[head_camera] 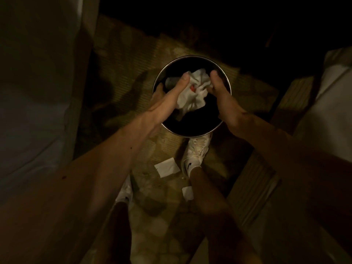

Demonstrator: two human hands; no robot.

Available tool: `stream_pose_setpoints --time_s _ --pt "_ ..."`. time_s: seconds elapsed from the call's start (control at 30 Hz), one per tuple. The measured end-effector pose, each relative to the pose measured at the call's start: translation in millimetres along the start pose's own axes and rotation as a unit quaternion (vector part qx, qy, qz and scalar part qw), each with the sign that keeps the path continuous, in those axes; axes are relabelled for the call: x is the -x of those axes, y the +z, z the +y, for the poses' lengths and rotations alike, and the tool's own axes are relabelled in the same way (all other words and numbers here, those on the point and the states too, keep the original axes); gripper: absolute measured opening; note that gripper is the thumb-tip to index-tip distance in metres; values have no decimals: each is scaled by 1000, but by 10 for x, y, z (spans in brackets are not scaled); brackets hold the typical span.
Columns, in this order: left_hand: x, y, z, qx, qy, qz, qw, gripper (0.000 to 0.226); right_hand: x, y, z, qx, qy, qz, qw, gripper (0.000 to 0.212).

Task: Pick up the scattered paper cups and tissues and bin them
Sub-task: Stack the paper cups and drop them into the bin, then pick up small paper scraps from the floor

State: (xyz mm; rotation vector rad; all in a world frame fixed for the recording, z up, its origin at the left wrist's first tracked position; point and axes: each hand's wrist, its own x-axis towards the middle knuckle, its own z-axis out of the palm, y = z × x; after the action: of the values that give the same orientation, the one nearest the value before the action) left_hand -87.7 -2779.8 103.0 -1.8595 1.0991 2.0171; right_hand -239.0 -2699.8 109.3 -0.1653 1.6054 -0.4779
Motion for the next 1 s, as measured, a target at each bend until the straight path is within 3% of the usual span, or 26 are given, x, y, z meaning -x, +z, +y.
stream_pose_setpoints --time_s 0.07,0.17,0.2,0.33,0.5,0.67,0.9,1.0 --pt "80 -91 -22 -12 19 9 1000 83 14 76 20 6 11 13 1000 84" --pt "244 -305 -72 -69 56 34 995 29 192 280 -9 42 6 46 998 63" --pt "323 -401 -79 -86 72 38 993 22 277 368 -14 45 8 53 998 55" --pt "784 -849 -79 -132 133 41 982 30 753 801 -44 5 -14 30 999 20" --pt "1443 -1424 -159 -171 169 -13 971 38 1437 1482 104 -47 -40 68 996 20" --pt "1776 -1626 -725 -237 129 -32 963 55 1822 2159 669 -127 -21 92 987 6" --pt "1732 -1121 -2114 -335 44 -116 934 10 2061 2606 2083 -102 61 126 985 19" --pt "1565 -827 -2552 -403 30 -140 904 12 1979 2582 2721 -117 95 149 977 26"
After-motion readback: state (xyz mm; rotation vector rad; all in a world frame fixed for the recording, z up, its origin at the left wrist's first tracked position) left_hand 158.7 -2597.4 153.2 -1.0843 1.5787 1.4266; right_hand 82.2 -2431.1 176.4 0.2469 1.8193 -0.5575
